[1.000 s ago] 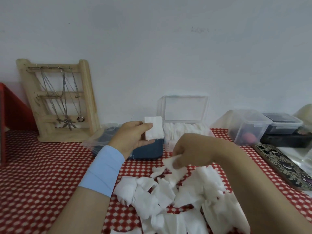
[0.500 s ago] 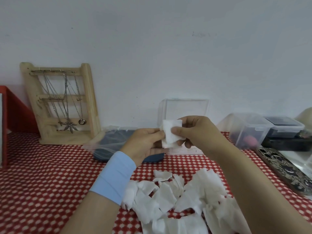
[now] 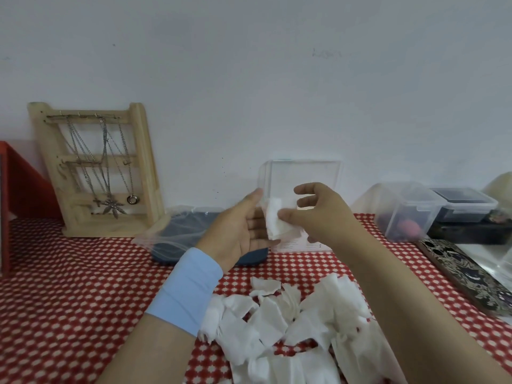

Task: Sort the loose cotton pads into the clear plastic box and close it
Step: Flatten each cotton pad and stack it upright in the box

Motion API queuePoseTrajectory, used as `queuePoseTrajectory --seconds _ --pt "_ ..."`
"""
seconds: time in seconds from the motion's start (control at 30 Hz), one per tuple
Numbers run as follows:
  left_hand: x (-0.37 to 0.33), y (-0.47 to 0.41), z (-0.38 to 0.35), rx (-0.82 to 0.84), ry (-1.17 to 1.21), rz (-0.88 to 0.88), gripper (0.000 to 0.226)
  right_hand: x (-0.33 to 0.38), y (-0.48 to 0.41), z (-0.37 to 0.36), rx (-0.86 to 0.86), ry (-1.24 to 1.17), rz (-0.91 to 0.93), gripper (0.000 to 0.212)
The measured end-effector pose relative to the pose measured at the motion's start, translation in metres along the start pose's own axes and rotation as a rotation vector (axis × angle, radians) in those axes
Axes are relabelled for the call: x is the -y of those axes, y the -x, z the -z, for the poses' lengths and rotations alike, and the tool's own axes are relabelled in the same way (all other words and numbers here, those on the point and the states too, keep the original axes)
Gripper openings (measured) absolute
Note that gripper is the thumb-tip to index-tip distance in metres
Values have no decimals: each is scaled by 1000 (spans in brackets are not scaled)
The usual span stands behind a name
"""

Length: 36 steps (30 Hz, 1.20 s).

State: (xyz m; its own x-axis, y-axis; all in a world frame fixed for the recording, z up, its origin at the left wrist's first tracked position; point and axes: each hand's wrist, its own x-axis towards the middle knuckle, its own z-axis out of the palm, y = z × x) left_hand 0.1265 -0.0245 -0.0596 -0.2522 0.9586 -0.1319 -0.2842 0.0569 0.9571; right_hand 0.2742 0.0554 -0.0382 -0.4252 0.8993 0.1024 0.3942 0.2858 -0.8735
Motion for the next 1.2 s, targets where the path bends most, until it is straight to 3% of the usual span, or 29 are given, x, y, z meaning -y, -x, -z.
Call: queuePoseTrajectory --seconds 0.13,0.2,0.27,0.33,0.4,0.47,0.53,0.67,0.83,0.93,1.2 --pt "-2 0 6 -6 -201 -54 32 -2 1 0 175 -326 -141 37" --pt "-3 -1 14 -70 -259 -57 30 -4 -1 -4 103 -166 -100 29" --pt "-4 -3 24 -170 -312 -86 31 -5 1 -7 29 112 103 16" --pt "-5 -5 34 -249 -320 -126 31 -3 6 -6 246 284 291 8" --pt "-5 -6 40 -270 -277 -140 28 -3 14 -11 624 541 315 19" --pt "-4 -7 40 -264 -245 -132 26 -10 16 -22 799 749 289 37" --pt "-2 -7 38 -239 -224 -109 26 -14 17 -31 756 771 244 41" --pt "2 -10 36 -208 -183 -58 11 -15 15 -33 594 699 283 22" --pt "2 -9 38 -253 -251 -107 20 0 10 -3 317 171 254 14" --pt "3 -8 34 -192 -239 -96 24 5 8 8 210 -63 187 15" --pt "9 -4 8 -63 -61 -29 22 -3 0 0 55 -131 109 8"
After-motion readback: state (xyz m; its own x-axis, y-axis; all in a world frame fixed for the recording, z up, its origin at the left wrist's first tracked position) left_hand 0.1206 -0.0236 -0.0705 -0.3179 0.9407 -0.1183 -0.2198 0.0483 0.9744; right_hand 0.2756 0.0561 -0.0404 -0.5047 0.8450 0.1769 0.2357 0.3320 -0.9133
